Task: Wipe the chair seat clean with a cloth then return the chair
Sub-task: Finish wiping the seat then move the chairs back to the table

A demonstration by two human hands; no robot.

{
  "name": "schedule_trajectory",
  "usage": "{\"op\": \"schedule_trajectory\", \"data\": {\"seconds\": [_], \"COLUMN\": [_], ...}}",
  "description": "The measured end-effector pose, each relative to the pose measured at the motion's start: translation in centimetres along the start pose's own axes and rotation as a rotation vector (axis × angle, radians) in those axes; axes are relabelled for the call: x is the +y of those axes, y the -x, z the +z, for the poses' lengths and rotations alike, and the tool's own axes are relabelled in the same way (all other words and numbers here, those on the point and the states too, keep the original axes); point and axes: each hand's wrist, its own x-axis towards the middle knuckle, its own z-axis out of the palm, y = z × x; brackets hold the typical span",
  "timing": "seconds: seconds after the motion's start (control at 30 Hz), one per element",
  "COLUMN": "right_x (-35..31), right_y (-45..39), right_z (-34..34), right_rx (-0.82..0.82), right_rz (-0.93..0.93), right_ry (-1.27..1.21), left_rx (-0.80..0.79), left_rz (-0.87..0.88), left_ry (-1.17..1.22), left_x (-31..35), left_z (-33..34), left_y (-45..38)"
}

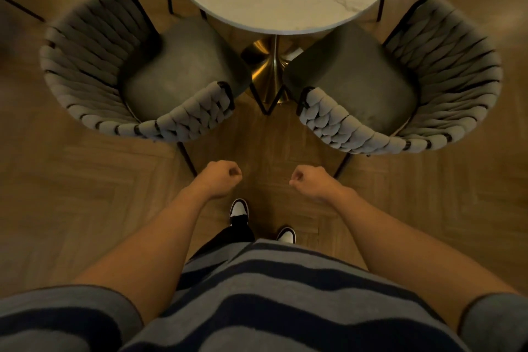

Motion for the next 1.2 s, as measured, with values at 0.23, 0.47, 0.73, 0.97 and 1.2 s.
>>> {"op": "schedule_trajectory", "data": {"seconds": [0.23, 0.47, 0.73, 0.97, 1.2], "right_x": [-4.2, -13.8, -30.5, -42.5, -53.0], "right_y": [-0.8, -3.4, -7.9, -11.7, -16.8], "right_z": [3.6, 7.7, 15.6, 21.2, 23.1], "right_rx": [-0.106, -0.238, -0.365, -0.41, -0.453], "right_rz": [-0.081, -0.182, -0.287, -0.279, -0.33], "right_ry": [0.131, 0.332, 0.52, 0.561, 0.543], "left_rx": [-0.013, -0.011, 0.052, 0.03, 0.026], "left_rz": [-0.115, -0.263, -0.429, -0.538, -0.574], "left_ry": [0.052, 0.227, 0.398, 0.486, 0.527], "left_x": [-5.7, -16.0, -30.9, -42.3, -50.4], "left_z": [1.6, 0.3, -4.3, -8.3, -14.3], "left_y": [4.6, 8.8, 13.0, 16.4, 16.2]}}
